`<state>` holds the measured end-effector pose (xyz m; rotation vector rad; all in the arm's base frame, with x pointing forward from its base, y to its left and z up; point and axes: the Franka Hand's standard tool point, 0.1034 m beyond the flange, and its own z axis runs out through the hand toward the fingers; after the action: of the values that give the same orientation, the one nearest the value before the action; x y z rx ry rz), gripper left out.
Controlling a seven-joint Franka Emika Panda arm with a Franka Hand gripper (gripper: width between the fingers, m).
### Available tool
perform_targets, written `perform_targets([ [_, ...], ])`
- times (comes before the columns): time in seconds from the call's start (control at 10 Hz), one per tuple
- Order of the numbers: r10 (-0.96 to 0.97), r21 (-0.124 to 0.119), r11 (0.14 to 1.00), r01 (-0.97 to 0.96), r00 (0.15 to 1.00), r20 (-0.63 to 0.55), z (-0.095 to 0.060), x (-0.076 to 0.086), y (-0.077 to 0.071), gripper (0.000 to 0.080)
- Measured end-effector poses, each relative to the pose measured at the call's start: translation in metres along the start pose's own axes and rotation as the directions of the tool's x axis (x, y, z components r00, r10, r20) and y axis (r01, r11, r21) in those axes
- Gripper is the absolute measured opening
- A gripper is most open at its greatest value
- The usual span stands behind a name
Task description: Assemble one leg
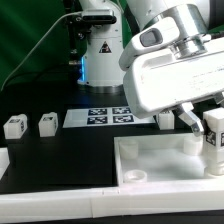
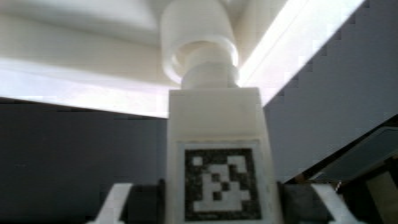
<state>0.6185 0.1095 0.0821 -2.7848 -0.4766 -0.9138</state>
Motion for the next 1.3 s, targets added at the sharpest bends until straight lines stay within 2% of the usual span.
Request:
perform_targets([
  [0.3,0.008,0.002,1.0,-0.008,1.0,0.011,0.0032,-0.0055,0.0035,0.0293],
  [0.5,0.006,0.01,1.0,-0.006,1.0,0.016,0.0081,-0.0086,-0.0027,0.0293],
  [0.8,-0.001,-0.002,1.0,0.001,1.0,0.003,0.0092,-0.009,-0.0033,0.0293],
  [1.0,-0.003,0.005,1.0,0.003,1.0,0.017,0.0098,-0.01,-0.0034,0.0293],
  [1.1,-0.003,0.008,1.0,0.002,1.0,0.022,0.0104,-0.0113,-0.0041,0.0473],
  [1.2,-0.002,0.008,1.0,0.002,1.0,0.022,0.0105,-0.0114,-0.0041,0.0473],
  [1.3,-0.002,0.008,1.0,0.002,1.0,0.022,0.0105,-0.0115,-0.0041,0.0588],
])
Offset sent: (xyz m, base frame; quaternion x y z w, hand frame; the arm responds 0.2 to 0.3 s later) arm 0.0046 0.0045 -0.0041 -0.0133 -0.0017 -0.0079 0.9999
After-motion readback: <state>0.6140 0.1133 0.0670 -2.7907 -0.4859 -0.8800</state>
